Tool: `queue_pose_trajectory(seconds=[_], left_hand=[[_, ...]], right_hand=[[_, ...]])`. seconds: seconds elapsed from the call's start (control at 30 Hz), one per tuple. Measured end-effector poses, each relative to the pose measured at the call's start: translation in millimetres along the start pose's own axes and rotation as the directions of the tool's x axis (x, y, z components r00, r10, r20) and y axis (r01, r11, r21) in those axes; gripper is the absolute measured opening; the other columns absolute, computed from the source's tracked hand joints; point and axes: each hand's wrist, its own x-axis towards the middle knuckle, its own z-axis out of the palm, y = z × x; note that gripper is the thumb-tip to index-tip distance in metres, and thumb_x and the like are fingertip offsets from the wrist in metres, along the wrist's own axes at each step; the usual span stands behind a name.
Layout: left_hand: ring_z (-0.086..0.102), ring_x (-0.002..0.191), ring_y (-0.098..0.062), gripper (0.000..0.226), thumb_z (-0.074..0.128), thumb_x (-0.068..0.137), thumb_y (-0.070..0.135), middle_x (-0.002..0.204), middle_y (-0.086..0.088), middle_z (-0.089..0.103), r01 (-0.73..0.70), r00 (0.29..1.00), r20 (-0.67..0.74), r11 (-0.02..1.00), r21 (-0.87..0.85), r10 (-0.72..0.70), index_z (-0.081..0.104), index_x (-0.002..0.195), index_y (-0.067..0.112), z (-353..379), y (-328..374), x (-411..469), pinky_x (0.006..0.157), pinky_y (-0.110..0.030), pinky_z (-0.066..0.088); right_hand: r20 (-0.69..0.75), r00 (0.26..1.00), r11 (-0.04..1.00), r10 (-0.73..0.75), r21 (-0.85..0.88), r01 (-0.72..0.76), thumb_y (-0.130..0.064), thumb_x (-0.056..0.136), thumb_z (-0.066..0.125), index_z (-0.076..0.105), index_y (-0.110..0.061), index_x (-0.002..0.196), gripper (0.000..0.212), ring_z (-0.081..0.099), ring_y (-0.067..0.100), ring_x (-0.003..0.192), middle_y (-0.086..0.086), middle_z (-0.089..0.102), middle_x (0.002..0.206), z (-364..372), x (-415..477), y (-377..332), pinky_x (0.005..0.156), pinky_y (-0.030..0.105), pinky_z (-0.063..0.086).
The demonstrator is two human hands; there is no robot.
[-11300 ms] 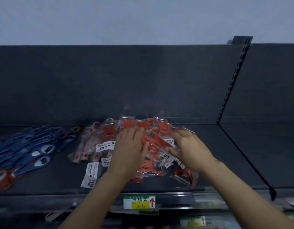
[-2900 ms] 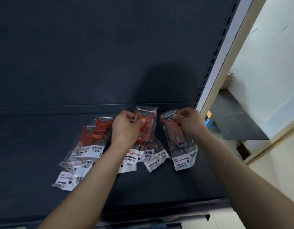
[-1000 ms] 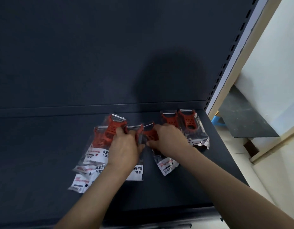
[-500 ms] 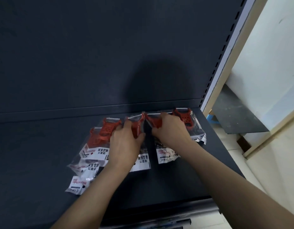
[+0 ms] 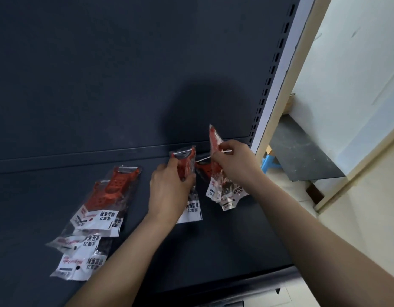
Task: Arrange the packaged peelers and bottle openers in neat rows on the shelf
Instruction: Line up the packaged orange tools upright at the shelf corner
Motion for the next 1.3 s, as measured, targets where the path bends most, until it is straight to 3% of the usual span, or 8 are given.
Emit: queue_pose_trajectory(seconds=[0.1,0.27,0.6,0.73,0.87,1.0,1.1,1.3], left_hand=[[0.053,0.087,-0.024,0.030,0.065,0.084,0.037,0.092,-0.006,0.057,-0.019,1.000,0.012,1.000,-0.019,0.019,0.058,0.101,0.015,5,7,3,0.072,-0.029,0.033],[0.052,0.084,-0.022,0.026,0.063,0.085,0.039,0.090,-0.004,0.055,-0.008,0.996,0.093,0.999,-0.050,0.013,0.055,0.094,0.016,27,25,6,0.073,-0.029,0.037],[0.050,0.103,-0.027,0.040,0.062,0.084,0.045,0.116,-0.010,0.044,0.056,0.987,0.152,0.998,-0.032,-0.050,0.062,0.104,0.010,67,47,3,0.091,-0.033,0.042],[0.033,0.109,-0.022,0.047,0.062,0.076,0.052,0.125,-0.001,0.033,-0.052,0.988,0.148,0.993,0.108,0.036,0.057,0.111,0.021,73,47,-11,0.097,-0.035,0.036],[0.033,0.110,-0.023,0.040,0.062,0.083,0.029,0.129,-0.002,0.033,-0.048,0.983,0.184,0.990,0.135,0.023,0.052,0.120,0.020,72,45,-8,0.097,-0.037,0.039],[0.039,0.107,-0.024,0.037,0.053,0.083,0.003,0.127,-0.003,0.036,-0.052,0.987,0.156,0.992,0.113,0.034,0.056,0.118,0.017,67,39,0,0.095,-0.033,0.040],[0.044,0.109,-0.025,0.041,0.049,0.081,-0.009,0.127,-0.004,0.038,-0.052,0.990,0.131,0.997,0.062,0.044,0.061,0.113,0.015,65,33,3,0.096,-0.027,0.039],[0.048,0.109,-0.025,0.029,0.063,0.085,0.012,0.124,-0.004,0.043,-0.056,0.995,0.085,0.998,-0.009,0.057,0.064,0.114,0.014,65,30,4,0.096,-0.025,0.038]], right_hand=[[-0.051,0.997,0.995,-0.050,-0.090,0.045,-0.029,0.083,0.062,0.059,-0.022,0.106,0.024,0.060,0.007,0.050,-0.010,0.058,0.078,-12,11,6,0.039,0.020,0.041],[-0.046,0.997,0.922,-0.066,-0.384,0.043,-0.031,0.085,0.060,0.063,-0.013,0.095,0.021,0.061,0.021,0.071,0.002,0.064,0.081,-22,23,28,0.063,0.035,0.054],[0.019,0.998,0.927,-0.055,-0.370,0.058,-0.036,0.087,0.059,0.064,-0.019,0.111,0.029,0.052,0.027,0.099,0.005,0.056,0.097,-10,37,66,0.084,0.036,0.045],[0.084,0.995,0.903,-0.052,-0.421,0.083,-0.037,0.082,0.059,0.063,-0.024,0.114,0.034,0.044,0.027,0.103,0.002,0.054,0.096,-15,37,71,0.084,0.034,0.034],[0.124,0.990,0.934,-0.073,-0.341,0.112,-0.027,0.082,0.063,0.062,-0.016,0.113,0.033,0.049,0.024,0.102,0.001,0.051,0.095,-17,38,69,0.083,0.031,0.040],[0.132,0.988,0.911,-0.081,-0.392,0.127,-0.036,0.085,0.063,0.058,-0.015,0.117,0.038,0.049,0.018,0.086,0.008,0.054,0.108,-11,38,68,0.076,0.026,0.038],[0.133,0.988,0.898,-0.082,-0.420,0.131,-0.036,0.085,0.062,0.056,-0.014,0.119,0.040,0.052,0.022,0.092,0.008,0.054,0.108,-7,35,66,0.083,0.031,0.044],[0.089,0.990,0.893,-0.111,-0.428,0.139,-0.030,0.086,0.060,0.062,-0.015,0.113,0.031,0.052,0.026,0.099,0.008,0.056,0.105,-7,31,63,0.089,0.036,0.045]])
